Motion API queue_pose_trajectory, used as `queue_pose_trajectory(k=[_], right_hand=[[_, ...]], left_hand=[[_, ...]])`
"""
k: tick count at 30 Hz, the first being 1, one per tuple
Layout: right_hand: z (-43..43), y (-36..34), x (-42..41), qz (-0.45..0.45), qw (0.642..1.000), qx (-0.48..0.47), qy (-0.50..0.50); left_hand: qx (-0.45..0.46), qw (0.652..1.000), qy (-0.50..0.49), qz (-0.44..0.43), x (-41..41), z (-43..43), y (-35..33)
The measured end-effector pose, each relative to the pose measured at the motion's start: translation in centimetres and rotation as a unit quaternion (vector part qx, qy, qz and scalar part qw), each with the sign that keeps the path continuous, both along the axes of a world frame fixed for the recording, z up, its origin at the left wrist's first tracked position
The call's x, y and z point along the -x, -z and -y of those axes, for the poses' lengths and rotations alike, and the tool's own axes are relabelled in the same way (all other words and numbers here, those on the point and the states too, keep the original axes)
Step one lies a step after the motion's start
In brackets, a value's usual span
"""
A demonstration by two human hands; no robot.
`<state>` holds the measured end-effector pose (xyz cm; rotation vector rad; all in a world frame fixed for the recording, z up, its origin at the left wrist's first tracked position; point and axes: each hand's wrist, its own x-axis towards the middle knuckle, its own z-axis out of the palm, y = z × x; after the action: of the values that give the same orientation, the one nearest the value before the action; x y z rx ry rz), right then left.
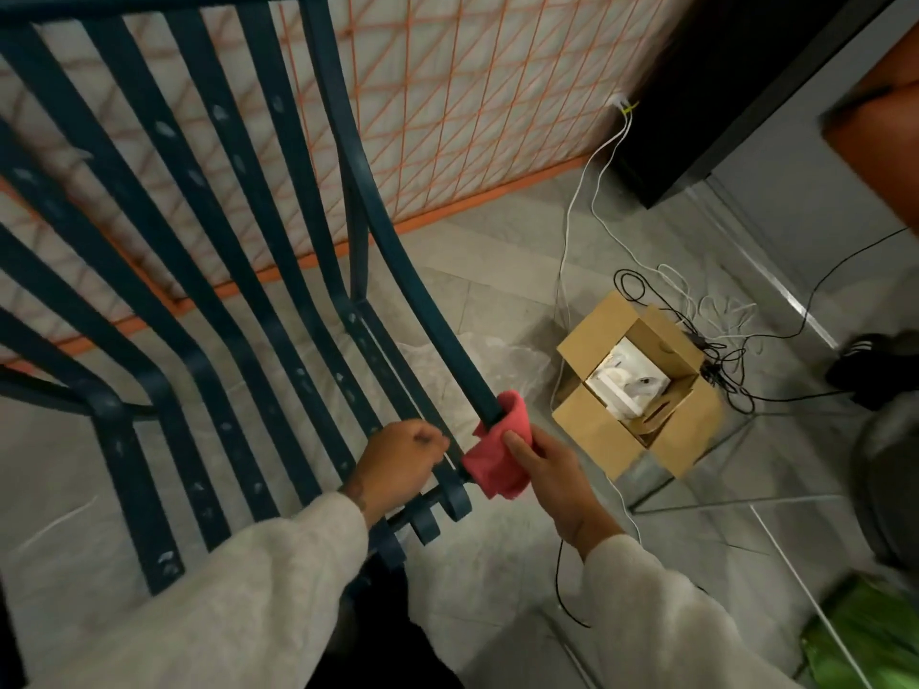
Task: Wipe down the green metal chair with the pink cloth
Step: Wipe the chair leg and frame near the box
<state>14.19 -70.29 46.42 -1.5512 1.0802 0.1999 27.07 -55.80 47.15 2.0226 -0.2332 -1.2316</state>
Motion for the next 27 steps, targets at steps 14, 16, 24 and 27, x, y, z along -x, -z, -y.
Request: queue_pose_trajectory(k=[14, 16, 24, 27], right_hand=[[5.1, 2.3, -5.5, 0.056, 0.988, 0.015, -0.143], [5.9, 3.6, -1.7, 0.086, 0.984, -0.023, -0.154], [6.5, 5.8, 2.4, 0.115, 0.977, -0.097, -0.151], [6.3, 4.6, -2.0, 0.082, 0.981, -0.042, -0.168]], left_hand=[[0.041, 0.984, -0.153, 0.078, 0.9, 6.8, 2.1], [0.041, 0.984, -0.163, 0.054, 1.1, 6.9, 2.1], [0.112, 0.949, -0.286, -0.067, 2.4, 6.9, 3.3], [0.130, 0.924, -0.337, -0.125, 2.4, 7.1, 3.3]])
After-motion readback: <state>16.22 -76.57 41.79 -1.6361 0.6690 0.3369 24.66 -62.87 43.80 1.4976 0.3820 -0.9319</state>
